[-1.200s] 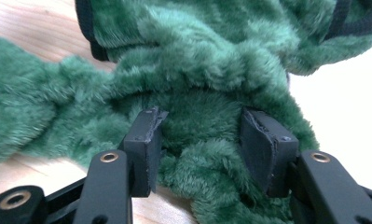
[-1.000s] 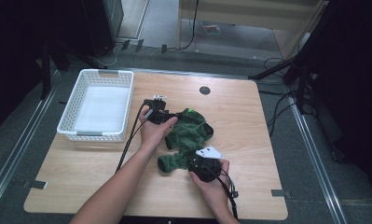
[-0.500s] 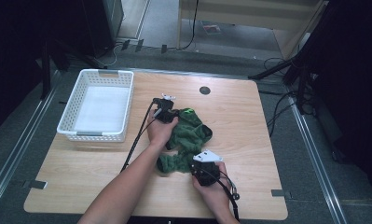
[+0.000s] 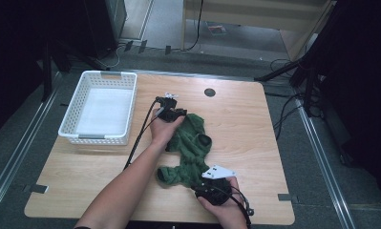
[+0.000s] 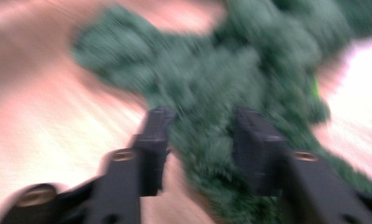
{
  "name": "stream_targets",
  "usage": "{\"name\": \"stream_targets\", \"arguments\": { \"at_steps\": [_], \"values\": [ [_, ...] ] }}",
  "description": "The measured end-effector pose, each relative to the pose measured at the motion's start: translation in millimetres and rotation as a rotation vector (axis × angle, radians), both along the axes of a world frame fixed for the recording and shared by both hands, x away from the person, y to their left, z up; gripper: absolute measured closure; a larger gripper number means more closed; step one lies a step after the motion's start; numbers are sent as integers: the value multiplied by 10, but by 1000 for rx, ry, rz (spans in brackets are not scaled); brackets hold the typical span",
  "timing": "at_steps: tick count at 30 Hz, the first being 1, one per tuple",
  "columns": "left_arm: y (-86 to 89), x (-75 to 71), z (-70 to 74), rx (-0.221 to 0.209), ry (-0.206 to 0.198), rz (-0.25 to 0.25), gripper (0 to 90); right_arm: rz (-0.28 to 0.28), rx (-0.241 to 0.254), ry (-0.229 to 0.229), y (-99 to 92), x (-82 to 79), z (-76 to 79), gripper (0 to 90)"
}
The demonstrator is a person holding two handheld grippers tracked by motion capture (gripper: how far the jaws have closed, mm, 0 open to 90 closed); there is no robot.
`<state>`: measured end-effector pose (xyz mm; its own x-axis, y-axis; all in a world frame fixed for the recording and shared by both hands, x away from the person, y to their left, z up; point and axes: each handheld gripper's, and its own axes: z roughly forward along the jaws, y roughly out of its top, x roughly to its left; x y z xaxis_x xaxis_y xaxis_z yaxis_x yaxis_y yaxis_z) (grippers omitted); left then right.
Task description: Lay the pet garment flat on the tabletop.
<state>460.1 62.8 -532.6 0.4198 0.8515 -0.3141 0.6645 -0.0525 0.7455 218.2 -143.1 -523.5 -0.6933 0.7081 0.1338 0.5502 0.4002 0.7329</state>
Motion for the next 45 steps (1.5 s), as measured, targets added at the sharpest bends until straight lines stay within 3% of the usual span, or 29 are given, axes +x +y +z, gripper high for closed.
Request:
{"name": "stream_targets", "arguments": {
  "at_steps": [1,3,5,7,10,12,13,15,16,19,21,25,27,30,31,32,33,34,35,37,39,42,45],
  "values": [
    [17,-19,36,-24,-6,-24,587,21,16,-15,-17,-10,53,473],
    [42,-62,118,1,-29,-54,482,37,47,-59,-75,-12,201,451],
    [91,-99,177,-13,-35,-56,433,19,82,-96,-156,72,349,439],
    [132,-108,183,-18,-14,-54,431,-44,83,-118,-228,220,436,445],
    [143,-74,107,-3,20,-44,438,-197,68,-128,-330,626,454,454],
    [149,-37,58,-30,43,-28,447,-269,84,-101,-382,908,371,456],
    [151,-21,45,-49,47,-21,451,-283,102,-63,-399,1029,312,452],
    [139,20,27,-73,48,-22,463,-264,152,14,-402,1198,196,455],
    [127,38,20,-88,40,-27,472,-255,141,35,-382,1238,144,489],
    [71,93,7,-106,42,-52,503,-188,134,56,-320,1214,70,654],
    [25,110,-4,-108,41,-69,515,-168,124,-5,-309,1107,81,773],
    [-77,60,-9,-95,11,-151,524,-112,150,-38,-357,894,93,833],
    [-147,10,-13,-67,-1,-207,511,-98,128,-28,-390,846,55,835],
    [-289,-72,-32,58,-15,-259,432,-101,110,-6,-453,837,-9,838],
    [-289,-72,-32,58,-15,-259,440,-100,116,12,-468,842,-27,837],
    [-399,-130,-54,144,-34,-280,448,-98,113,29,-479,846,-40,836],
    [-455,-155,-65,194,-35,-283,455,-100,108,35,-487,853,-52,835],
    [-497,-172,-73,234,-40,-286,464,-98,100,44,-498,860,-59,834],
    [-527,-185,-76,246,-49,-284,469,-109,88,47,-508,860,-60,835],
    [-565,-199,-74,278,-66,-277,524,-127,63,30,-542,868,-52,836],
    [-583,-214,-69,308,-84,-279,656,-150,50,21,-592,873,-35,840],
    [-565,-196,-46,345,-81,-219,841,-189,38,11,-684,897,-18,849],
    [-446,-108,-45,320,-38,-90,855,-229,30,7,-774,931,-22,859]
  ]
}}
